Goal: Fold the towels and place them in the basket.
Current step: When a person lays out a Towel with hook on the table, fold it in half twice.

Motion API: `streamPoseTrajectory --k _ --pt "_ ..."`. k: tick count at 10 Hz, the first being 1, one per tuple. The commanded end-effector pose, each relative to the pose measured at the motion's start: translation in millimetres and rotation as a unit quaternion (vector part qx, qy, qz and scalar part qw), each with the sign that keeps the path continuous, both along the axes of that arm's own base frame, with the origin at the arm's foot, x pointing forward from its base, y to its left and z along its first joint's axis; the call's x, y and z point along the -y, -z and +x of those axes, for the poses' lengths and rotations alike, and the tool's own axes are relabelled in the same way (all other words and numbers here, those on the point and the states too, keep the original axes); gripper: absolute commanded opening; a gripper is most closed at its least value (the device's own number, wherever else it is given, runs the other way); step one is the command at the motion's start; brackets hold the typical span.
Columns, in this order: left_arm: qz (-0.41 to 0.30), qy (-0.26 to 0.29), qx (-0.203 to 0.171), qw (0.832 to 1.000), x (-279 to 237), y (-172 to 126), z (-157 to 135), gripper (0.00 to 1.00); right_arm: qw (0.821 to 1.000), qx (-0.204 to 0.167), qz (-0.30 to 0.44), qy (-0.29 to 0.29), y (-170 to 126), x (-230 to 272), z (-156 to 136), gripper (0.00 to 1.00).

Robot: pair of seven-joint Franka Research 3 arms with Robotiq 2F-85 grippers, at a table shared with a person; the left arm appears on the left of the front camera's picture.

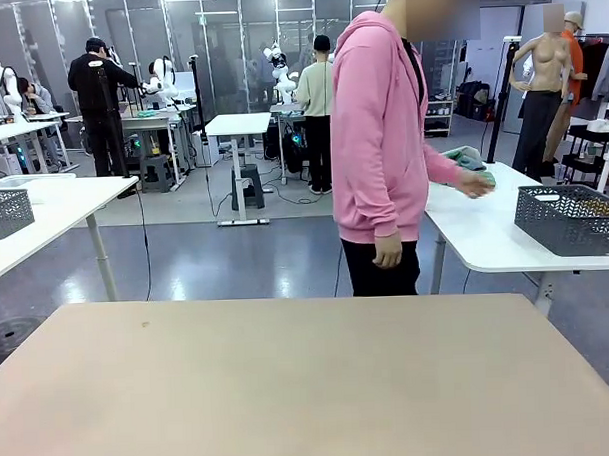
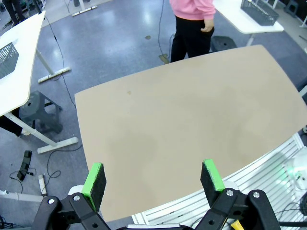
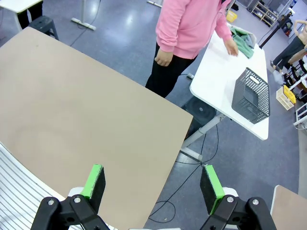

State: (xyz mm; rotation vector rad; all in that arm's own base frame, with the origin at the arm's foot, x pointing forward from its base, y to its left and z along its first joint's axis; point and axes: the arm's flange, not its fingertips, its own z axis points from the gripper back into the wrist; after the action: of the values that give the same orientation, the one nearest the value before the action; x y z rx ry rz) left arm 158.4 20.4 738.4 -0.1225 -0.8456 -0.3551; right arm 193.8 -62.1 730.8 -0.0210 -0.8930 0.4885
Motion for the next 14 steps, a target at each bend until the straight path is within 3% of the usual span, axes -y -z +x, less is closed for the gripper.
streamPoseTrajectory --k 1,14 --pt "0.003 0.001 -0.001 1.0 2.3 -4.5 2.0 1.0 1.0 -0.001 0.001 0.003 0.0 0.6 0.6 1.0" --pt "0.003 0.001 -0.001 1.0 2.3 -4.5 2.0 1.0 1.0 -0.001 0.001 0.003 0.0 0.6 0.6 1.0"
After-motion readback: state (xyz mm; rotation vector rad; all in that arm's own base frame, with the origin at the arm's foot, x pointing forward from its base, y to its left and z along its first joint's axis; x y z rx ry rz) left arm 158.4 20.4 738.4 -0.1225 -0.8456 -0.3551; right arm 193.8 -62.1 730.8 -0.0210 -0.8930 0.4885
